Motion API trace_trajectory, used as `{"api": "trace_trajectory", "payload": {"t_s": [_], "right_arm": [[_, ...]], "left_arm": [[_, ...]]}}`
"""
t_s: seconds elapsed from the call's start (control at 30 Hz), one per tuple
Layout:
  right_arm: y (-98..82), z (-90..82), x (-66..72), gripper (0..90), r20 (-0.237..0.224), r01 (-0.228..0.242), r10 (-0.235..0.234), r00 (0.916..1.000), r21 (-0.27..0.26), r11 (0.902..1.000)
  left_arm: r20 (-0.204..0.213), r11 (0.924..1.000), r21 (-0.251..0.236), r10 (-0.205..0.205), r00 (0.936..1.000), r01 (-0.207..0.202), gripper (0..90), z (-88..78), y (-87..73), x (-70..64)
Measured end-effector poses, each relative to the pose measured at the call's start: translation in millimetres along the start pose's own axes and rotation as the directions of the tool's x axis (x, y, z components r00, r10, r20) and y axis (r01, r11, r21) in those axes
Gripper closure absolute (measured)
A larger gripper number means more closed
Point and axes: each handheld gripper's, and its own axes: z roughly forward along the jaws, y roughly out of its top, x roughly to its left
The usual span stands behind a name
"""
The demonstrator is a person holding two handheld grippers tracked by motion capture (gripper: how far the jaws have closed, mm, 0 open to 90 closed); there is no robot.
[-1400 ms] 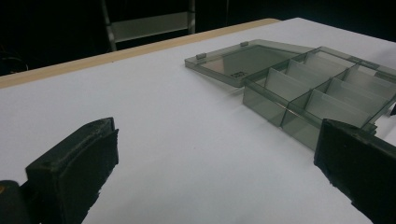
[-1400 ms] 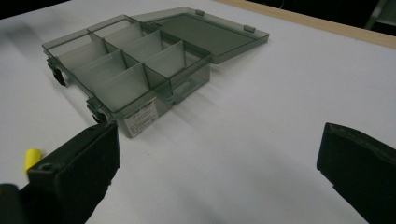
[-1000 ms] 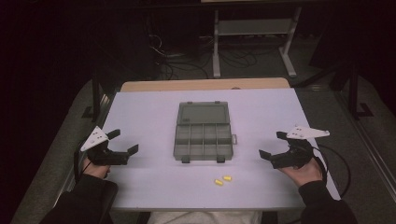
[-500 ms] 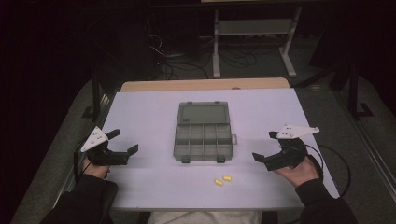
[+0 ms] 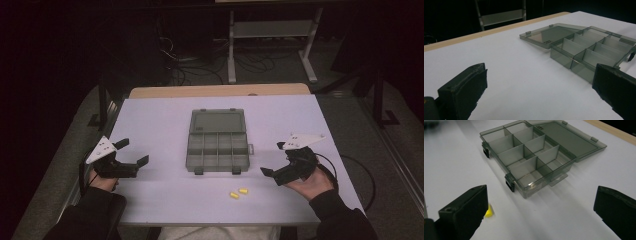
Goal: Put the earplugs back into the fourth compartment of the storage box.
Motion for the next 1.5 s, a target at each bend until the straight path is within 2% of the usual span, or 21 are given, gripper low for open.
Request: {"api": "trace_trajectory", "payload": {"t_s": [0.3, 0.7, 0.87, 1.17, 1.43, 1.5], "right_arm": [[6.8, 12.1, 11.3, 0.0, -0.046, 0.039, -0.037, 0.9983, 0.033, 0.9987], [11.3, 28.9, 26.8, 0.0, -0.119, 0.075, -0.064, 0.9908, 0.084, 0.9937], [12.4, 36.1, 33.7, 0.0, -0.139, 0.104, -0.088, 0.9864, 0.107, 0.9889], [11.4, 51.3, 45.3, 0.0, -0.183, 0.158, -0.127, 0.9747, 0.160, 0.9745], [6.6, 62.1, 53.5, 0.0, -0.214, 0.189, -0.140, 0.9667, 0.229, 0.9549], [5.7, 64.6, 54.9, 1.7, -0.217, 0.199, -0.144, 0.9654, 0.253, 0.9470]], "left_arm": [[0.003, 1.0000, 0.001, 0.003, 1.0000, -0.003, 0.0, 0.3, -0.1, -0.4], [0.018, 0.9999, 0.006, 0.011, 0.9998, -0.011, 0.0, 1.0, -0.3, -1.3], [0.018, 0.9999, 0.006, 0.011, 0.9998, -0.012, 0.0, 1.0, -0.2, -1.4], [0.019, 0.9999, 0.004, 0.010, 0.9998, -0.010, 0.0, 1.0, -0.1, -1.4], [0.020, 1.0000, 0.001, 0.010, 0.9997, -0.010, 0.0, 0.8, -0.1, -1.6], [0.021, 1.0000, 0.001, 0.010, 0.9997, -0.010, 0.0, 0.8, 0.0, -1.6]]}}
